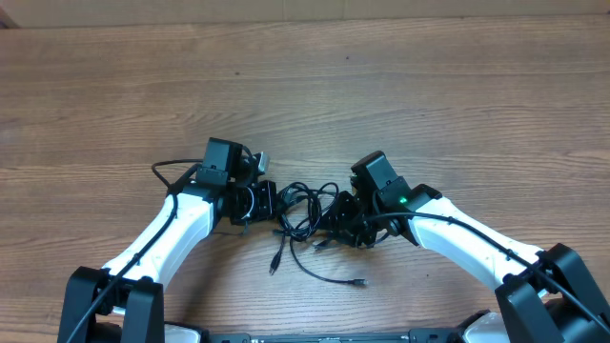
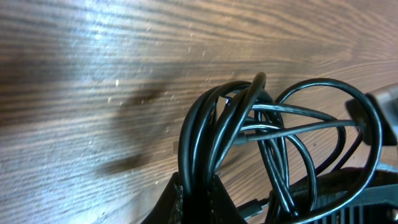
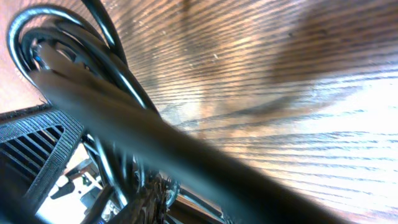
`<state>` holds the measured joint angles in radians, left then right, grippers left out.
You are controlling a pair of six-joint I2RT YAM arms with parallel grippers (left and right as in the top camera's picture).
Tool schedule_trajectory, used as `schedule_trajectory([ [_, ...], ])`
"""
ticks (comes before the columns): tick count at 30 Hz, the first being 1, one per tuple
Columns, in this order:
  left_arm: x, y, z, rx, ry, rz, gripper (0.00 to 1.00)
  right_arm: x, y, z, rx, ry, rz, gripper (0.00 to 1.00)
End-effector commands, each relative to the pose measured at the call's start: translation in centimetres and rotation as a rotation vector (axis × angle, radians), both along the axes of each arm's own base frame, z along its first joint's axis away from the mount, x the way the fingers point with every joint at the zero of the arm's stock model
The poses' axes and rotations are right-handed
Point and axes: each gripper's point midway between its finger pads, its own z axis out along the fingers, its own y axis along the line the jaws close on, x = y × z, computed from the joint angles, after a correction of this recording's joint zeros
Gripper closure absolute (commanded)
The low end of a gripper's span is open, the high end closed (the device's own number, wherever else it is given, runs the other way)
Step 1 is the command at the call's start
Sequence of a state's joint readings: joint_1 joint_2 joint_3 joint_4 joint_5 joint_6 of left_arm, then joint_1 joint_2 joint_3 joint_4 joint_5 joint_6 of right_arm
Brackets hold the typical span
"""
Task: Untangle cables
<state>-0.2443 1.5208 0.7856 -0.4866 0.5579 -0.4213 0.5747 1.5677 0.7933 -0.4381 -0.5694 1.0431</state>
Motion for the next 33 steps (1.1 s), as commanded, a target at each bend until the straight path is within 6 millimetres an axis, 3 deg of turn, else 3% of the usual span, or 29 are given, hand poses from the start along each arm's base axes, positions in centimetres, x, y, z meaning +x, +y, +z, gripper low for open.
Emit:
schedule_trajectory([
  [1, 0.6, 0.9, 0.0, 0.07, -0.035, -0.004, 0.96, 0.4, -0.7, 0.1, -0.013, -0.003, -0.029, 0.71],
  [8, 0.6, 1.6, -0.4, 0.11, -0.031, 0.01, 0.96, 1.0, -0.8, 0.3, -0.005, -0.025, -0.037, 0.63],
  [15, -0.1, 0.0, 0.4, 0.015, -0.01, -0.029, 0.96, 1.9, 0.3, 1.0, 0.035, -0.086, -0.024, 0.59],
  [21, -0.3, -0.5, 0.8, -0.021, -0.006, -0.041, 0.96, 2.6, 0.1, 0.9, 0.013, -0.118, -0.04, 0.59],
  [24, -0.5, -1.0, 1.1, -0.055, 0.001, -0.053, 0.96, 2.8, -0.1, 0.7, -0.001, -0.126, -0.047, 0.66],
  [30, -0.5, -1.3, 1.4, -0.077, -0.001, -0.06, 0.96, 3.0, -0.3, 0.6, -0.018, -0.171, -0.014, 0.96],
  [33, -0.5, -1.0, 1.1, -0.054, 0.0, -0.052, 0.96, 3.2, -1.0, 0.1, -0.068, -0.236, 0.043, 0.96],
])
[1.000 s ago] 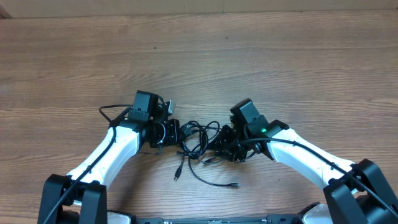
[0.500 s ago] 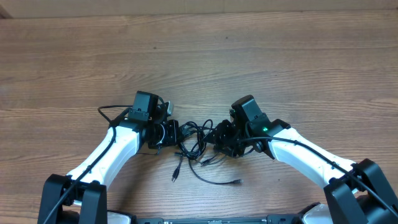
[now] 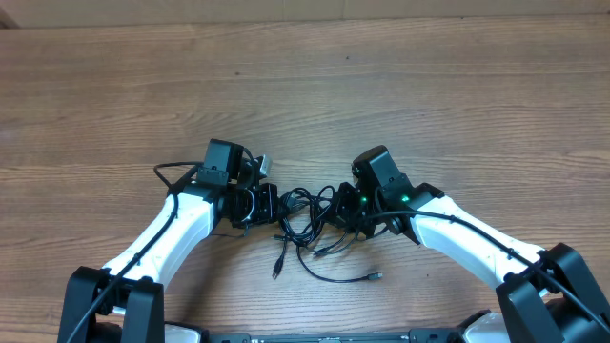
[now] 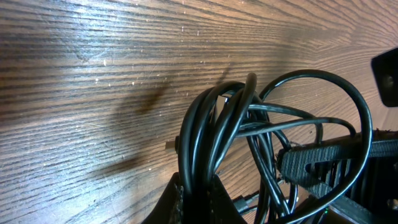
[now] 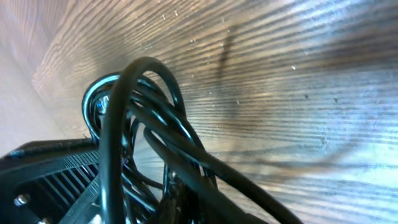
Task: Untangle cables
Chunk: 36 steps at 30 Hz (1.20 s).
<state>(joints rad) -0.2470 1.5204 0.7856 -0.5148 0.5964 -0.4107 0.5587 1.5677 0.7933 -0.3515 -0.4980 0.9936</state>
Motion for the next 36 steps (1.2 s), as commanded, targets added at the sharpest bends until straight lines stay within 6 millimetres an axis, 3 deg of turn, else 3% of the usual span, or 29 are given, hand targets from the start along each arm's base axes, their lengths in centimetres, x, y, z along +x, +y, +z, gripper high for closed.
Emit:
schedule_trajectory([
  [1, 0.4, -0.2, 0.7, -0.006, -0.027, -0.02, 0.96, 0.6, -1.4, -0.6, -0.094, -0.097, 0.039, 0.96],
  [3, 0.3, 0.8, -0.1, 0.061, -0.017, 0.0, 0.96, 0.7, -3.2, -1.5, -0.173, -0.074, 0.0, 0.96],
  [10, -1.3, 3.5, -1.8, 0.224, 0.059, 0.031, 0.96, 1.3, -13.1, -4.1, -0.514, 0.014, -0.212, 0.96],
  [12, -1.6, 3.0, -1.6, 0.197, 0.069, 0.019, 0.96, 1.6, -14.5, -4.2, -0.538, 0.023, -0.25, 0.96],
  [18, -3.3, -1.3, 1.4, -0.099, -0.022, -0.248, 0.96, 2.5, -17.0, -4.2, -0.539, 0.04, -0.32, 0.96],
  [20, -3.2, -1.4, 1.5, -0.101, -0.027, -0.253, 0.96, 2.4, -16.7, -4.1, -0.51, 0.053, -0.314, 0.87],
  [22, -3.0, -1.2, 1.3, -0.088, -0.035, -0.247, 0.96, 1.8, -14.8, -3.8, -0.416, 0.068, -0.234, 0.73],
  [25, -2.0, -0.4, 0.6, -0.024, -0.001, -0.145, 0.96, 0.2, -10.5, -2.3, -0.18, 0.067, -0.022, 0.51],
  [28, -1.0, 0.2, 0.2, 0.017, 0.025, -0.039, 0.96, -1.1, -8.2, -1.1, -0.055, 0.063, 0.095, 0.5],
  [36, 0.5, 2.1, -0.9, 0.121, 0.093, 0.199, 0.96, -2.8, -7.4, -1.0, -0.04, 0.123, 0.124, 0.54],
])
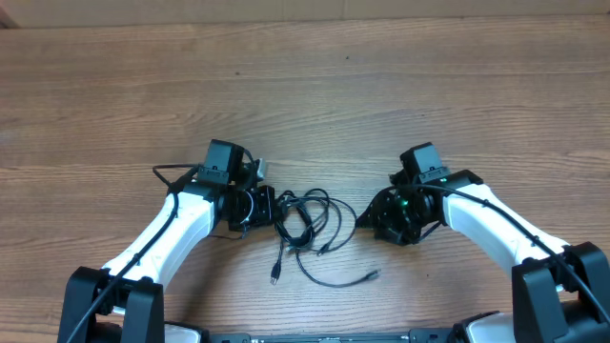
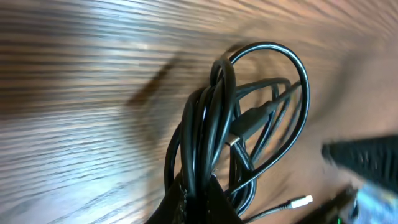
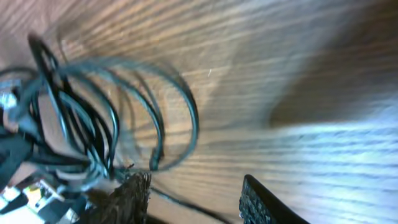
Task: Untangle cables
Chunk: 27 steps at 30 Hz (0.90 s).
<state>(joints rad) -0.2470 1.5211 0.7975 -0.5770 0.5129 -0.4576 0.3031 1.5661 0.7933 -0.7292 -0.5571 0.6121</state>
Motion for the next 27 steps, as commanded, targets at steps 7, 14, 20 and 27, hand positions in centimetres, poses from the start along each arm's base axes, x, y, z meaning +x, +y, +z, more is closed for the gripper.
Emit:
schedule_trajectory([
  [7, 0.7, -2.9, 2.6, -0.205, 0.035, 0.05, 0.96, 0.4, 3.1, 1.6, 0.115, -0.01, -0.014, 0.55],
  [14, 0.1, -4.4, 4.2, -0.326, 0.045, -0.012, 0.96, 1.6, 4.0, 1.2, 0.061, -0.021, -0.116, 0.6],
  [20, -0.2, -4.9, 4.8, -0.367, 0.054, -0.029, 0.96, 2.2, 4.4, 1.2, 0.057, -0.052, -0.13, 0.62],
  [27, -0.2, -5.6, 5.8, -0.433, 0.027, -0.076, 0.96, 2.4, 3.4, 0.6, -0.007, -0.068, -0.14, 0.93],
])
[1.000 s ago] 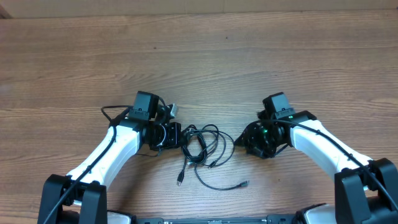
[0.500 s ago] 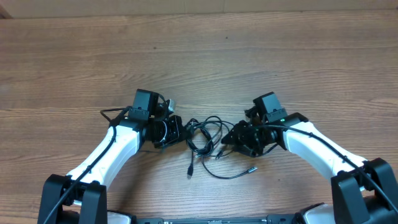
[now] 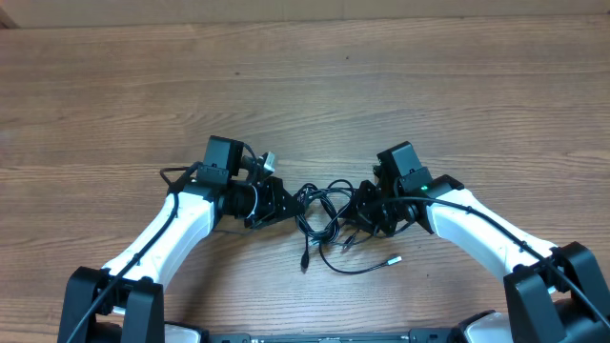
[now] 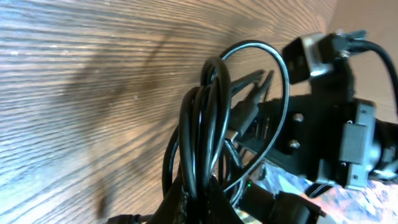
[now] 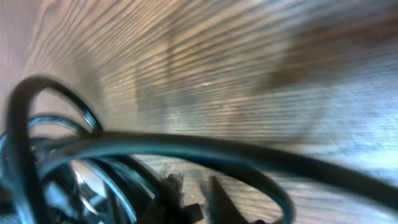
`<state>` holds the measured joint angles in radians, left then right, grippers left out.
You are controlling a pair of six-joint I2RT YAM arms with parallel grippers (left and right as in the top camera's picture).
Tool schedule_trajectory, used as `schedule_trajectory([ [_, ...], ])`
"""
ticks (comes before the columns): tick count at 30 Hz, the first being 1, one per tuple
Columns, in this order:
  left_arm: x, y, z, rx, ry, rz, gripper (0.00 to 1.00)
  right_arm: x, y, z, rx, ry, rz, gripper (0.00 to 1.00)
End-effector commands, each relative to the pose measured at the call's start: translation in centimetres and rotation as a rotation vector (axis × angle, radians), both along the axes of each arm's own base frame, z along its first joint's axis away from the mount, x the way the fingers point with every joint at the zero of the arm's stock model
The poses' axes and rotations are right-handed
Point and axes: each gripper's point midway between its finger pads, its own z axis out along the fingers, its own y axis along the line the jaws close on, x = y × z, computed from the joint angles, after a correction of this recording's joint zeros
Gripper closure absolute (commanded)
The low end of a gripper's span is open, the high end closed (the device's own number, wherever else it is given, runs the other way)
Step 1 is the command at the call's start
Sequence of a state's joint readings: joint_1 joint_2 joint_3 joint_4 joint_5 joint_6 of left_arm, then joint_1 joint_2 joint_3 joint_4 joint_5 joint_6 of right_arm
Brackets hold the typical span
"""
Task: Untangle cables
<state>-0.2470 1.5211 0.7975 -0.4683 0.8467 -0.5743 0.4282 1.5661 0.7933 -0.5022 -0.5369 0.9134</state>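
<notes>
A tangle of thin black cables (image 3: 324, 211) lies on the wooden table (image 3: 305, 86) between my two grippers. Two loose plug ends trail toward the front, one (image 3: 305, 261) on the left and one (image 3: 392, 257) on the right. My left gripper (image 3: 276, 203) is at the tangle's left side, shut on a bunch of black strands (image 4: 205, 112) that stand up out of its jaws (image 4: 198, 186). My right gripper (image 3: 365, 217) touches the tangle's right side. Its fingers (image 5: 173, 190) stand a narrow gap apart with wood showing between them, and a blurred cable loop (image 5: 186, 149) crosses just beyond.
The left arm's own black cable (image 3: 172, 176) loops out beside its wrist. Bare wood stretches across the far half of the table, and a pale wall edge (image 3: 305, 10) runs along the back.
My right gripper was wide open and well to the right of the tangle; it is now against the tangle's right side with its fingers nearly together. The tangle and left gripper sit slightly further right.
Both grippers were first shut on the tangle from either side, and stayed so a second later. Then the right gripper stood open and apart to the right, having let go, while the left kept its hold. Now the right is back at the tangle.
</notes>
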Motion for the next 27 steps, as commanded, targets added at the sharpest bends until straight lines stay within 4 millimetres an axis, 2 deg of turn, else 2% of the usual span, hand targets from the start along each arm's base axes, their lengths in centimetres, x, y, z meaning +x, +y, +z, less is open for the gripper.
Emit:
schedule_trajectory([
  [1, 0.0, -1.2, 2.0, -0.107, -0.052, -0.062, 0.96, 0.1, -2.0, -1.1, -0.133, -0.02, -0.035, 0.94],
  [6, -0.1, -1.3, 2.4, -0.131, -0.121, -0.117, 0.96, 0.1, -9.3, -3.3, -0.492, -0.014, -0.147, 0.95],
  [8, -0.6, -1.1, 2.2, -0.122, -0.152, -0.157, 0.96, 0.1, -11.1, -3.4, -0.537, 0.009, -0.187, 0.96],
  [11, -1.6, -0.9, 1.8, -0.107, -0.215, -0.244, 0.96, 0.3, -12.8, -3.5, -0.529, 0.048, -0.249, 0.96],
  [16, -2.4, -0.3, 0.9, -0.063, -0.262, -0.31, 0.96, 0.5, -12.2, -3.1, -0.409, 0.068, -0.224, 0.96],
  [20, -2.1, -0.2, 0.8, -0.047, -0.297, -0.327, 0.96, 0.6, -12.1, -3.1, -0.405, 0.037, -0.158, 0.89],
  [25, -2.4, -0.4, 1.0, -0.064, -0.437, -0.438, 0.96, 0.4, -13.5, -3.4, -0.489, 0.026, -0.147, 0.87],
  [27, -2.6, -0.8, 1.7, -0.118, -0.469, -0.458, 0.96, 0.3, -14.3, -3.5, -0.535, 0.027, -0.152, 0.87],
])
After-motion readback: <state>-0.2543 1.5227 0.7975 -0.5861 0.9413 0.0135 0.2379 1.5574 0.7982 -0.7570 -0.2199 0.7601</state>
